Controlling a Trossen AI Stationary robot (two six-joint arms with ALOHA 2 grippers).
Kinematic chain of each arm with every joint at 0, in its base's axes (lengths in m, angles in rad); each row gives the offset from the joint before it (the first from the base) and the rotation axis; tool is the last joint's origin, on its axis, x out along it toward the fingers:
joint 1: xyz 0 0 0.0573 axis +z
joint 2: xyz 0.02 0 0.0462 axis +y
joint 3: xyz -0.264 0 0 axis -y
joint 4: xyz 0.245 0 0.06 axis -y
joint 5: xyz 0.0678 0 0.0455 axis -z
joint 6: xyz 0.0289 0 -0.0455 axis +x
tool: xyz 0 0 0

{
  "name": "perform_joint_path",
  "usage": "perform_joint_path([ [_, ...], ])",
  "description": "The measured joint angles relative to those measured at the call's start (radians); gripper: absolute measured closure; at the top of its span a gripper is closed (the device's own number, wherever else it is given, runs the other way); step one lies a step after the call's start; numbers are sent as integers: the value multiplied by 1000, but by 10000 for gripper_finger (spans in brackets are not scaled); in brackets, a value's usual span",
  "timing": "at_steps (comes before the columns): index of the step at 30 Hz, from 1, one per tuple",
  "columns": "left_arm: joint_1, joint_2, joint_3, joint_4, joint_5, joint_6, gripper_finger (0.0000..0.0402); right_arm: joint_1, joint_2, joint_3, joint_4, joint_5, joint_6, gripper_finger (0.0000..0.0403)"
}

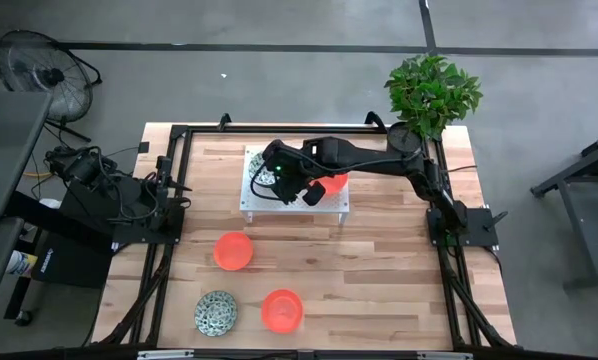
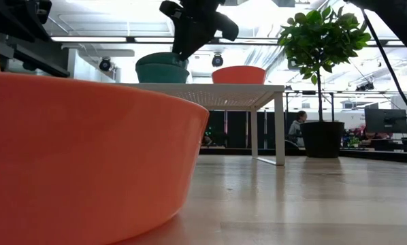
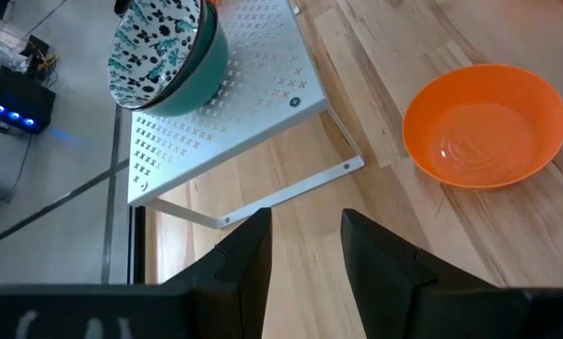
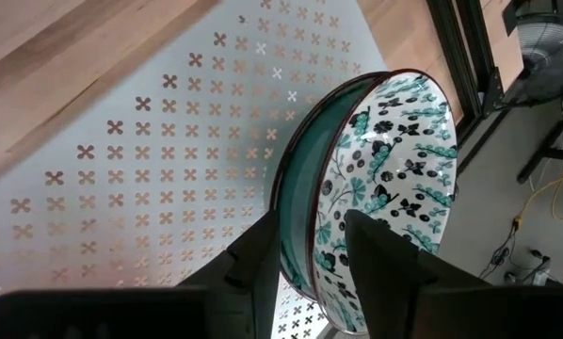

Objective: Pick & Place Mini bowls
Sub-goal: Stack the top green and white patterned bowl on top of the green and white patterned bowl on the shelf

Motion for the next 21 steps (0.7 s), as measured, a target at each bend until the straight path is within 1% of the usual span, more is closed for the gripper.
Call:
perform_joint_path([
  [4, 0, 0, 0, 0, 0, 0, 277, 0, -4, 0, -5, 5, 0, 293],
  [7, 0, 0, 0, 0, 0, 0, 277, 0, -14, 0, -8, 31, 6, 293],
  [13, 0, 0, 0, 0, 0, 0, 277, 2, -49, 0, -35, 30, 81, 293],
  [16, 0, 0, 0, 0, 0, 0, 277, 5, -69, 0, -46, 36, 159, 293],
  [19, 0, 0, 0, 0, 0, 0, 277, 6, -90, 0, -62, -12, 298, 293],
  [21, 0, 0, 0, 0, 0, 0, 277, 1, -102, 0, -67, -96, 396, 293],
])
